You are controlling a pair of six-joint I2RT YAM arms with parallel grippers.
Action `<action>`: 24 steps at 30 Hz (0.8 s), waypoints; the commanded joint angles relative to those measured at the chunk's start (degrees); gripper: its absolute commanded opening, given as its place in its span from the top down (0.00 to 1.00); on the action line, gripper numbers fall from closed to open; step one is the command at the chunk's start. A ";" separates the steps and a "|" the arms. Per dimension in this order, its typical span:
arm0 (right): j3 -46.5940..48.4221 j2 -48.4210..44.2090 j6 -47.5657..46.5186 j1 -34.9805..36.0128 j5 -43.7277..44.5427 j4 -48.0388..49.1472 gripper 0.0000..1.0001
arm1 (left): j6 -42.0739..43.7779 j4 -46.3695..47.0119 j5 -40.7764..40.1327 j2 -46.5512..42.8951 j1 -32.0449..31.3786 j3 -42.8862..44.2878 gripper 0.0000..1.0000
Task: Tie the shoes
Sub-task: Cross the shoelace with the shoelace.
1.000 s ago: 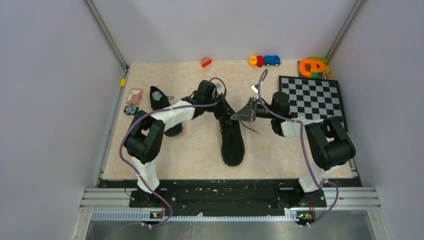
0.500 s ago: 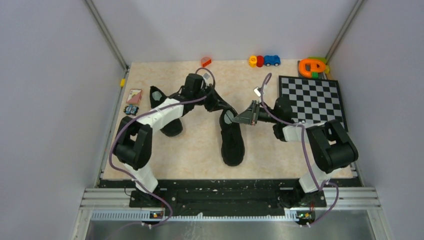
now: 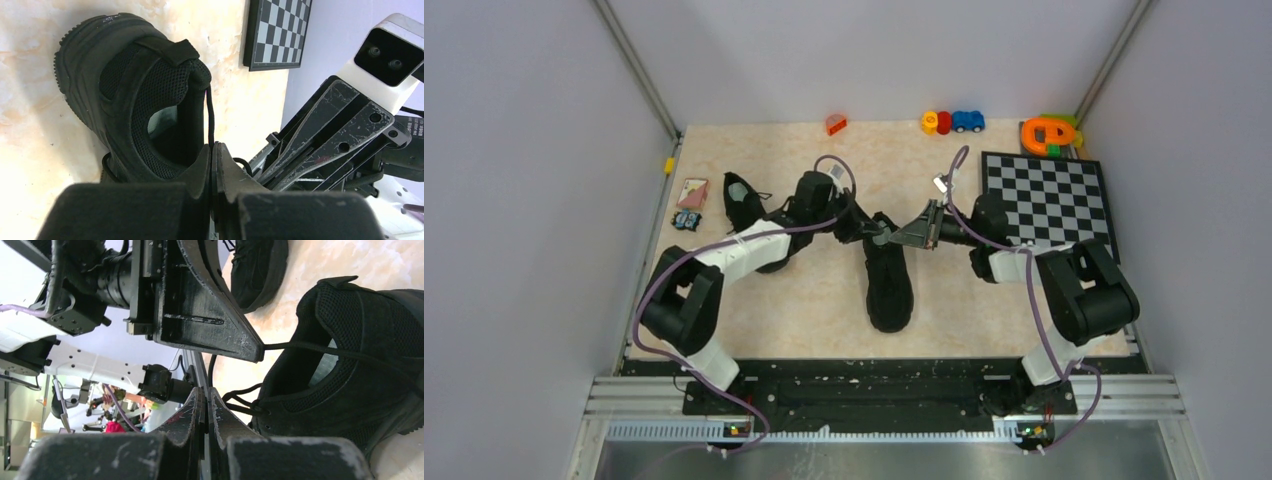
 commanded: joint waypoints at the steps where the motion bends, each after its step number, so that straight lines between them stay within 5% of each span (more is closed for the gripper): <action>1: 1.87 -0.03 -0.58 -0.32 1.57 0.05 1.00 | 1.19 5.77 -4.15 -4.27 -1.26 -0.79 1.00; 24: 3.84 -0.24 -1.92 -0.42 4.79 -4.40 1.00 | 10.16 2.66 -23.45 -8.60 -9.51 -3.51 1.00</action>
